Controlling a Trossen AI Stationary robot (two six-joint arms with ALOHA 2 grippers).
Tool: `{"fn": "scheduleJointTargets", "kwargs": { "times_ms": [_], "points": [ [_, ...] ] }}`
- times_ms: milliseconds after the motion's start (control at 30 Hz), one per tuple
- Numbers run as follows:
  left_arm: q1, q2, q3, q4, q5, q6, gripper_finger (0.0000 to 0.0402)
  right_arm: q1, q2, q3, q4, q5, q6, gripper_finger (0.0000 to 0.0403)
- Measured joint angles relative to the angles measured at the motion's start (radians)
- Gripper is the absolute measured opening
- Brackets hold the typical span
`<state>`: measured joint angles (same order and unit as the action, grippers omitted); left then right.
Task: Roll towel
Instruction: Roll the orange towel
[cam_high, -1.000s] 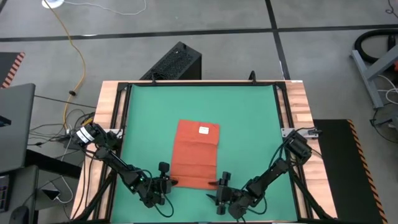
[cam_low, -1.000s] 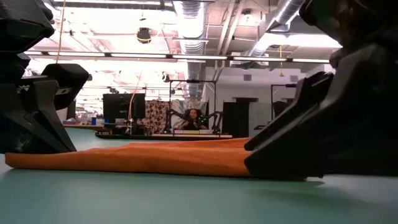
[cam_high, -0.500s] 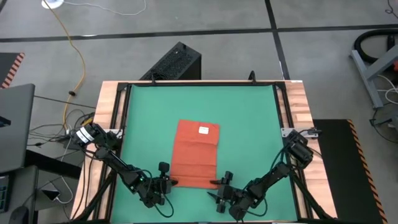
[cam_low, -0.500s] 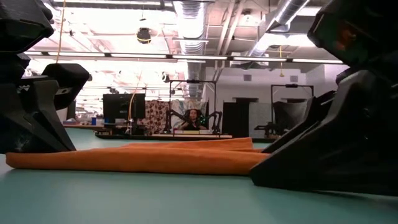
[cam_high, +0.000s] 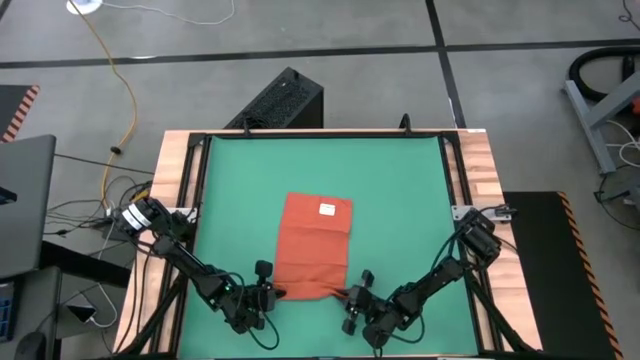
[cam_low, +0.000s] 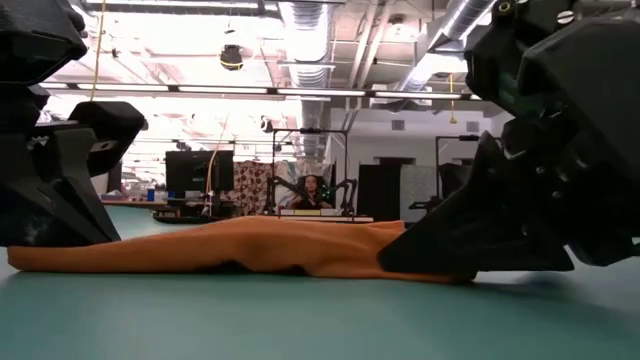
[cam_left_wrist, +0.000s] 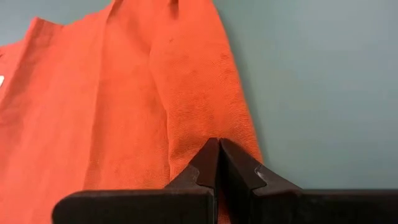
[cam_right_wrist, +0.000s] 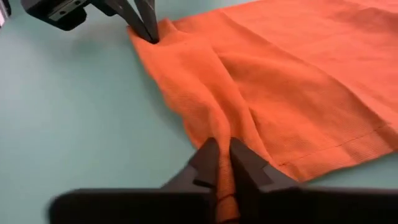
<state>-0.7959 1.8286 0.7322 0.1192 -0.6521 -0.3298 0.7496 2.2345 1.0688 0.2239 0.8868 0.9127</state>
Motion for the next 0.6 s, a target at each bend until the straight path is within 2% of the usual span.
{"fn": "scheduleJointTargets", "kwargs": {
  "times_ms": [100,233,400,600],
  "points": [
    [0.000,-0.024,0.000,0.001,0.020,0.002,0.0000,0.010,-0.006,0.000,0.001,0.001,0.000,0.0020],
    [-0.001,-0.096,-0.001,-0.008,0.050,0.026,0.0000,0.023,-0.040,0.012,-0.004,-0.025,0.010,0.0025],
    [-0.002,-0.197,0.010,0.012,0.026,0.113,0.0000,0.028,-0.103,0.022,-0.023,-0.106,0.005,0.0022],
    [0.020,-0.203,0.008,0.036,-0.015,0.236,0.0000,-0.003,-0.174,0.021,-0.053,-0.222,0.053,0.0021]
  ]
}}
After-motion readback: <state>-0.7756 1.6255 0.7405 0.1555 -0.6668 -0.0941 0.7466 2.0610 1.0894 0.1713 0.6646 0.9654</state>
